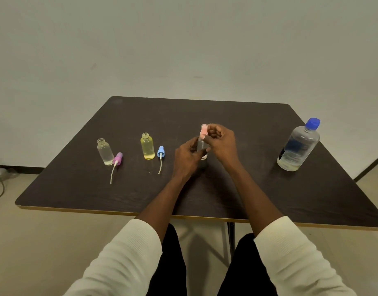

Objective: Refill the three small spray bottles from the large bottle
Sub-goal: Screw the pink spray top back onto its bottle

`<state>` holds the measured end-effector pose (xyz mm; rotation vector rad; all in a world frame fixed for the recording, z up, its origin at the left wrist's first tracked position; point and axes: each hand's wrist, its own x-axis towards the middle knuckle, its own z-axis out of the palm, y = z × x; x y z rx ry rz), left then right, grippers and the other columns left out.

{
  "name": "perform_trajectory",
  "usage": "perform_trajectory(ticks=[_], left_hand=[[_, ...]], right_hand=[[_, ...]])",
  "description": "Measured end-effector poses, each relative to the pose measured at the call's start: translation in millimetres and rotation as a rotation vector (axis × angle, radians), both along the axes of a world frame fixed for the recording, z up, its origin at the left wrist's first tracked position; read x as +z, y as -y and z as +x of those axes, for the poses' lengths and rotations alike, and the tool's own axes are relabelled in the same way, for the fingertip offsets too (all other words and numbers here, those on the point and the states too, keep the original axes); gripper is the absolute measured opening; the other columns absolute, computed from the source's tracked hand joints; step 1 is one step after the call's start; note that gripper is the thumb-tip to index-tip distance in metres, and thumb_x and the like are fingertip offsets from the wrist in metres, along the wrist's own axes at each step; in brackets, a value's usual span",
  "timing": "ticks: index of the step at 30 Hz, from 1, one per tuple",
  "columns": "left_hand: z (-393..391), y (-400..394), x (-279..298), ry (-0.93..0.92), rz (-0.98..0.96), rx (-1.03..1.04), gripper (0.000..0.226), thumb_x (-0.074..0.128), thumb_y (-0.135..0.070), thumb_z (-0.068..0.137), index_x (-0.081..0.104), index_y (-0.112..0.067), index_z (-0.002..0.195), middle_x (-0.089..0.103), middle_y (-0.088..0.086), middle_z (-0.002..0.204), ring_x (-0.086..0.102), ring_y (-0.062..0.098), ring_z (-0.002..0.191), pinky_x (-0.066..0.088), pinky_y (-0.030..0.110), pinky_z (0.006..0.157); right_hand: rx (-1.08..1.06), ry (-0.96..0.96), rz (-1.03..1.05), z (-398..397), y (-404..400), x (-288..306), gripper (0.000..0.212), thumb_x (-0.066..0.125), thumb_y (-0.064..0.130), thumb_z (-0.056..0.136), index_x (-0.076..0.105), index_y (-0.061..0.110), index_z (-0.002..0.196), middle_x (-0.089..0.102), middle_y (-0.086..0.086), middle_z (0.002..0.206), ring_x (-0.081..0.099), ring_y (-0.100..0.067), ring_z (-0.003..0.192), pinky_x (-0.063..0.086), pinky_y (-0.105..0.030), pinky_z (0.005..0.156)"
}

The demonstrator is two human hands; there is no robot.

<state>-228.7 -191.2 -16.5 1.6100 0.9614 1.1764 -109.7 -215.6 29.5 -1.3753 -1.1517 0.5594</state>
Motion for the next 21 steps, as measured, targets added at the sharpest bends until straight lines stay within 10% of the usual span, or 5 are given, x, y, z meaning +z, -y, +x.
perform_trajectory(ticks=[5,8,15,21], left_hand=[[0.5,-3.1,-4.1,-0.088,0.014,0.060,0.028,0.076,-0.034,0.088,0.074,-0.019,0.111,0.074,0.003,0.090,0.069,0.019,0.084,0.057,0.037,0.073],[0.3,-1.5,-1.1,-0.043,0.004,0.024,0.032,0.078,-0.031,0.087,0.073,-0.018,0.116,0.077,-0.005,0.096,0.072,0.006,0.090,0.056,0.020,0.073],[0.8,0.0,0.2,-0.067,0.030,0.038,0.033,0.077,-0.029,0.089,0.073,-0.017,0.119,0.076,-0.002,0.096,0.071,0.010,0.088,0.054,0.019,0.071],[-0.1,0.0,0.7,-0.070,0.008,0.027,0.032,0.077,-0.030,0.088,0.073,-0.017,0.117,0.077,-0.005,0.098,0.071,0.005,0.090,0.054,0.017,0.074]], right_hand=[[0.028,0.035,-0.039,1.5,-5.2,-1.3,0.039,0.083,0.024,0.076,0.062,0.012,0.106,0.068,-0.003,0.104,0.065,-0.013,0.094,0.056,-0.025,0.076],[0.104,0.004,-0.059,3.7,-4.4,2.7,0.043,0.071,0.021,0.089,0.060,0.013,0.129,0.065,-0.002,0.126,0.061,-0.011,0.114,0.053,-0.014,0.077],[-0.001,-0.030,0.005,1.1,-4.7,-2.6,0.021,0.079,0.008,0.077,0.066,0.005,0.093,0.069,-0.007,0.087,0.065,-0.009,0.074,0.051,-0.017,0.057],[0.086,-0.005,-0.065,1.1,-6.3,-2.6,0.041,0.068,0.025,0.091,0.061,0.014,0.129,0.066,0.003,0.125,0.060,-0.007,0.114,0.050,-0.023,0.096]])
